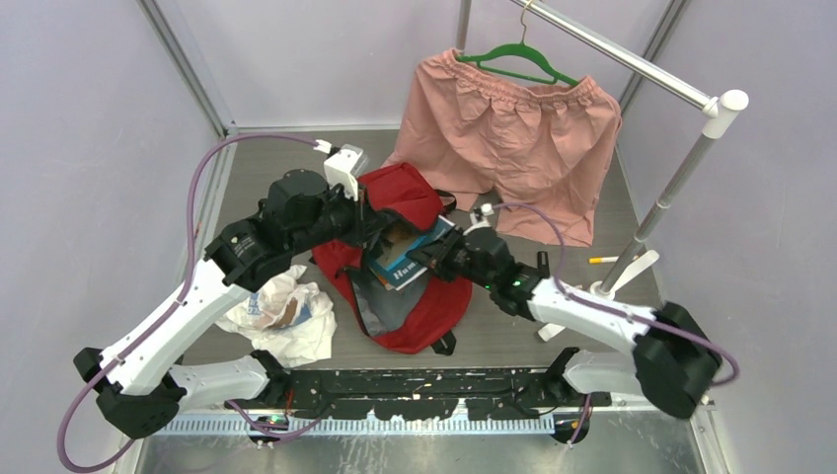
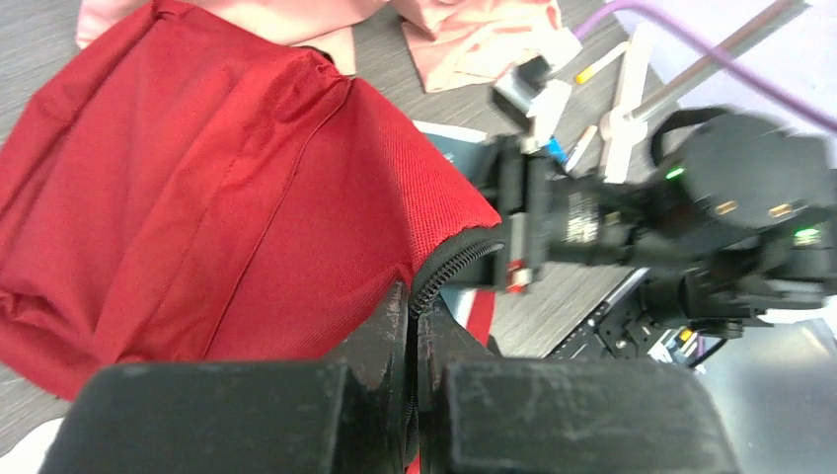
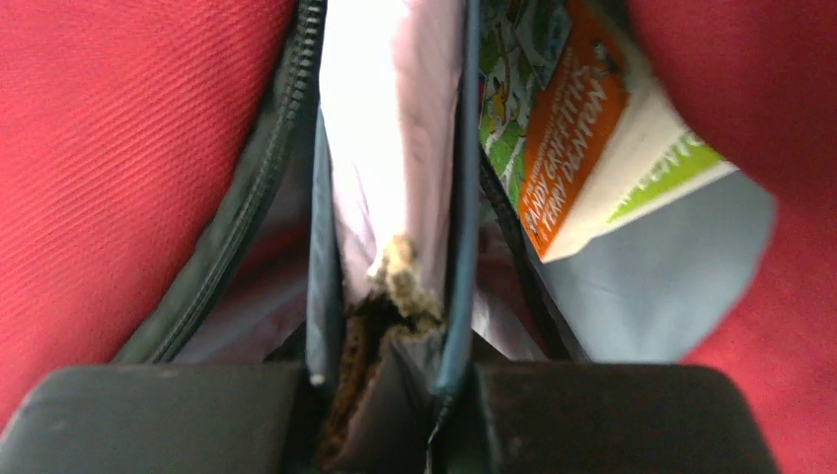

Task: Pack the student bag
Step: Place the book in the student bag, then adjust the student bag at the center of the board.

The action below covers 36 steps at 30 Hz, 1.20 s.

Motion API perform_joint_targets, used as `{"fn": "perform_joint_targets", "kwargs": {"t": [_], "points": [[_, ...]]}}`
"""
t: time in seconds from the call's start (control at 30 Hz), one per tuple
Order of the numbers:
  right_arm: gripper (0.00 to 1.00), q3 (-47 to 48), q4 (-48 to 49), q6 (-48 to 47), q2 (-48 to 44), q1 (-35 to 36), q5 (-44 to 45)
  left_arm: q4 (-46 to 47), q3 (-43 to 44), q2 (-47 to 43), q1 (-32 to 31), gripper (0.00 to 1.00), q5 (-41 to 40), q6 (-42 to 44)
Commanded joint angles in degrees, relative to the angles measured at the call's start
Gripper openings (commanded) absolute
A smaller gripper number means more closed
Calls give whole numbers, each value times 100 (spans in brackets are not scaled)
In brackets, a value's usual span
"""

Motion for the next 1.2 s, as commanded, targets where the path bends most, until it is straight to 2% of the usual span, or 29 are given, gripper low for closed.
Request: {"fn": "perform_joint_targets", "kwargs": {"t": [0.0, 0.13, 0.17, 0.27, 0.3, 0.33, 0.37, 0.4, 0.43, 0.47, 0.57, 0.8, 0.9, 0.97, 1.07, 1.17], "points": [[1, 341, 1618, 117, 1046, 495, 1090, 791, -27, -73, 0, 0, 586, -181], [3, 532, 2423, 138, 2019, 567, 1300, 1018, -252, -210, -1, 0, 824, -358], [10, 582, 2436, 119, 2185, 558, 1312, 1060, -314, -267, -1, 0, 867, -412], [50, 485, 2543, 177, 2299, 557, 1152, 1035, -462, -370, -2, 0, 876, -497], [60, 407, 2456, 136, 2190, 557, 1113, 969, -483, -397, -1, 1, 848, -500], [66, 331, 2244, 75, 2016, 554, 1100, 857, -485, -411, -1, 14, 782, -498], [71, 259, 1962, -28, 1783, 559, 1106, 737, -482, -426, -1, 33, 651, -500], [76, 179, 1638, -159, 1503, 560, 1115, 621, -467, -442, -1, 46, 445, -508], [80, 117, 1212, -304, 1220, 568, 1132, 515, -460, -467, -1, 54, 286, -509], [82, 52, 816, -490, 869, 573, 1164, 414, -456, -507, -1, 59, 129, -507], [86, -212, -434, -850, -196, 603, 1269, 30, -464, -682, 8, 64, -715, -500], [88, -441, -3866, -1497, -2630, 620, 1786, -1084, -916, -1042, 68, 67, -2407, -379], [88, -396, -4980, -1536, -3475, 614, 2097, -1423, -1354, -974, 78, 67, -2547, -302], [88, -303, -5534, -1526, -3913, 614, 2377, -1424, -1756, -766, 71, 67, -2367, -99], [89, -23, -5958, -1542, -4281, 615, 2814, -1337, -2139, -253, 69, 61, -2240, -268], [89, 216, -6069, -1602, -4260, 612, 3074, -943, -2430, 56, 6, 57, -2322, -307]]}}
